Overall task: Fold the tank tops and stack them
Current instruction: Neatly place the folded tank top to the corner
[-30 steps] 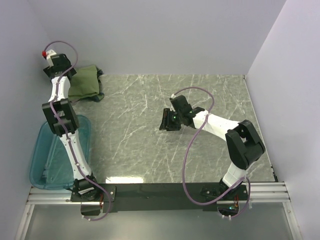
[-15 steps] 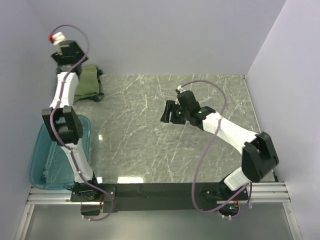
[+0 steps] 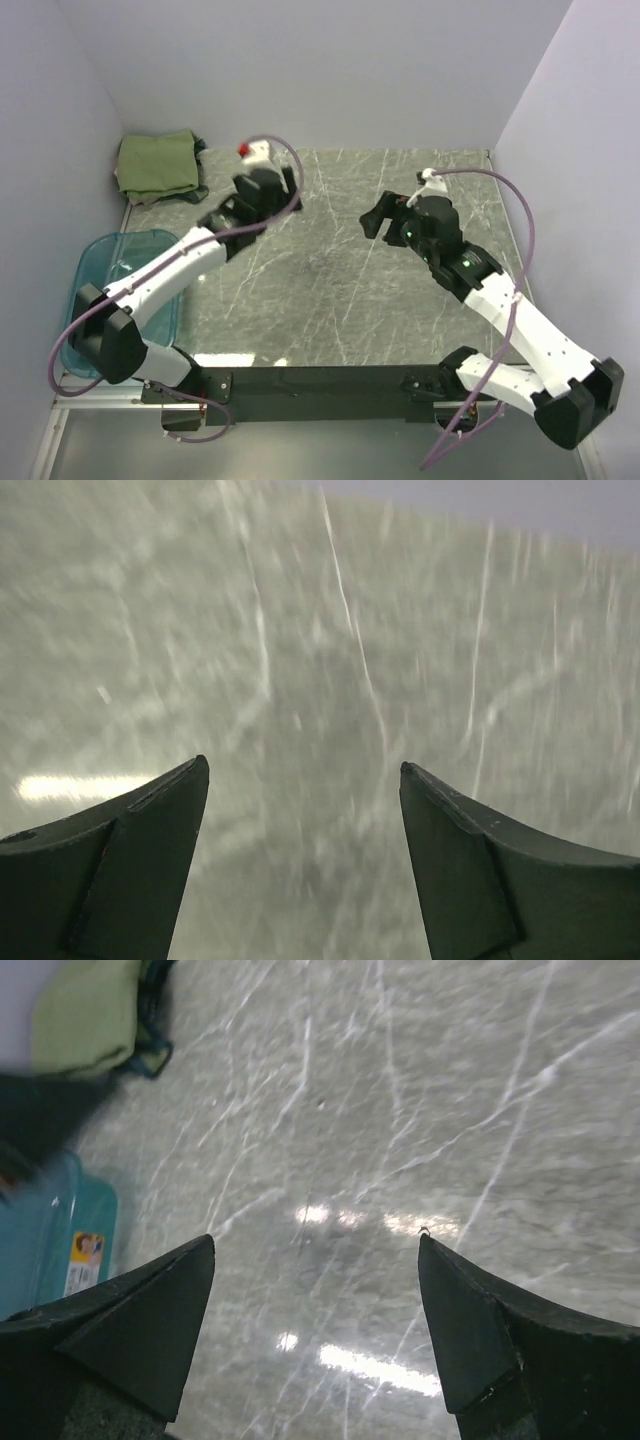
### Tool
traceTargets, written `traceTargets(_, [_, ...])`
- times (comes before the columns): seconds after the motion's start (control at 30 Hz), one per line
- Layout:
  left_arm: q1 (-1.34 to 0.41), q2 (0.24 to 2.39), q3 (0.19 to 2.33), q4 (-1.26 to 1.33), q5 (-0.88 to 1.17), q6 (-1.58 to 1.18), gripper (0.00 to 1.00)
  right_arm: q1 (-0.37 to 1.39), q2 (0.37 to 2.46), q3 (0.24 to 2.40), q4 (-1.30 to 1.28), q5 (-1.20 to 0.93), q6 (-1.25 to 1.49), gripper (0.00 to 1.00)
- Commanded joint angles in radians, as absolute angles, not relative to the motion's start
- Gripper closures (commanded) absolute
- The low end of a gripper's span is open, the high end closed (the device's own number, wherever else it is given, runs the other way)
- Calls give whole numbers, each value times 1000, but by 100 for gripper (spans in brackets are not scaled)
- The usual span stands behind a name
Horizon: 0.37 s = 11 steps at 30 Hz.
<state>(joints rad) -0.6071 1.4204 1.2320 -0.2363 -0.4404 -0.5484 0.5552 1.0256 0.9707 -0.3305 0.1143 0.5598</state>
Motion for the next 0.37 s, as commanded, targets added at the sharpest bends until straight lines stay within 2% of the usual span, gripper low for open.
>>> traceTargets(0.0, [-719, 1379, 1137, -262, -540, -627, 18, 549, 968, 927, -348, 244, 563, 11])
traceTargets(0.13, [-813, 1358, 1092, -281, -535, -641, 18, 549, 917, 852, -330, 293, 583, 9])
traceTargets(0.33, [-834, 1367, 1135, -299, -525, -606, 18, 549, 871, 821, -305, 339, 580, 7])
